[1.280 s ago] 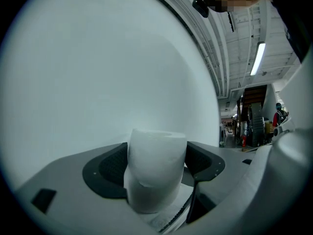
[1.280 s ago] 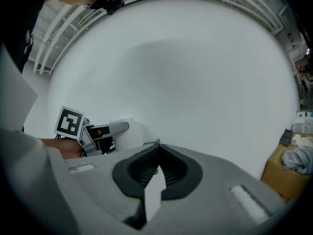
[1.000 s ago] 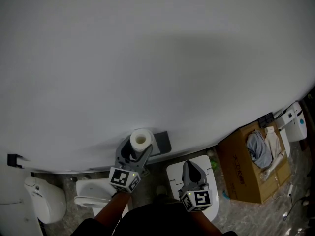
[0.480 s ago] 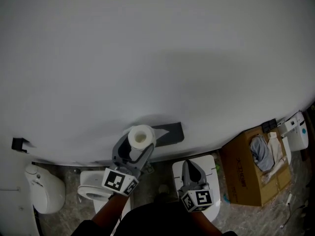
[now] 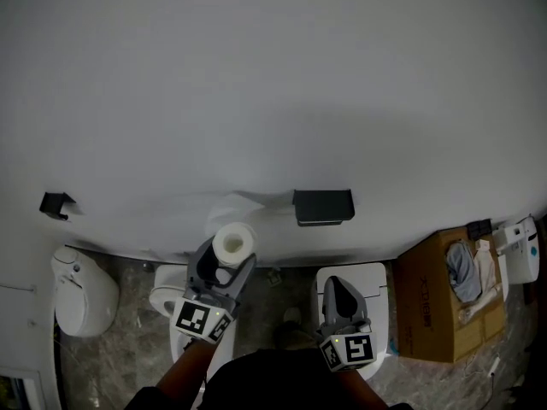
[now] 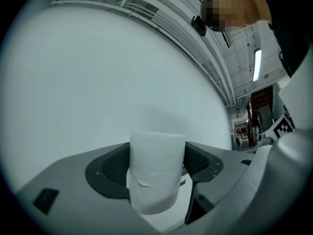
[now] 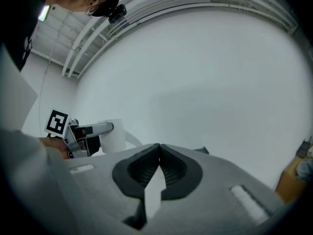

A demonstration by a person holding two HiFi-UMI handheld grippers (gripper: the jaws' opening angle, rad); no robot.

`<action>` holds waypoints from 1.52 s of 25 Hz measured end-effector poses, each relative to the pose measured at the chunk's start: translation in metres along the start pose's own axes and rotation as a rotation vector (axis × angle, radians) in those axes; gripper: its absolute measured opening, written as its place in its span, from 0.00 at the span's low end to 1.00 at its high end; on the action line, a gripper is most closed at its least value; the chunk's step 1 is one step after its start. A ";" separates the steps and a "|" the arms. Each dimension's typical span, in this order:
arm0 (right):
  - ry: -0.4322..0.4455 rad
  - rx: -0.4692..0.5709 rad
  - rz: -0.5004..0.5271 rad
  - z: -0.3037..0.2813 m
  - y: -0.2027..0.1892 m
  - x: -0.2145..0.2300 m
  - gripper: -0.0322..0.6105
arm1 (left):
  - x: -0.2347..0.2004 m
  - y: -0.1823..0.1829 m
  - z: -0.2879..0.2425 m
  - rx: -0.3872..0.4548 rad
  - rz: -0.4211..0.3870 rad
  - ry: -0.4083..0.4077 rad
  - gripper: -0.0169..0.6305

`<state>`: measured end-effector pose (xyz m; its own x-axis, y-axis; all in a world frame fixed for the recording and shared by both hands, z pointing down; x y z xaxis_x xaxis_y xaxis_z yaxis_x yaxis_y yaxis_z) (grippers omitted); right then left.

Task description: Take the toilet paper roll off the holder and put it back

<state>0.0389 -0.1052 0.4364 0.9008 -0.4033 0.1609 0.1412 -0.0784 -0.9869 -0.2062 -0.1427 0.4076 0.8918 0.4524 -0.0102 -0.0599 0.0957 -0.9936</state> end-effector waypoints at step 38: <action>-0.035 0.012 0.085 0.043 -0.011 -0.014 0.05 | 0.043 -0.016 0.051 -0.079 -0.061 -0.011 0.53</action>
<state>0.0427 -0.0598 0.4447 0.9236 -0.3756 0.0764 0.0685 -0.0344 -0.9971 -0.1895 -0.0794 0.4289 0.8876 0.4577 0.0519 0.0305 0.0538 -0.9981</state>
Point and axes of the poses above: the fingertips, and each gripper's own axes: z backward along the fingers, x to its right, y out of its top, the point moved 5 cm from there along z, backward along the fingers, and after that the axes turned 2 degrees about -z, right-handed, at the moved point
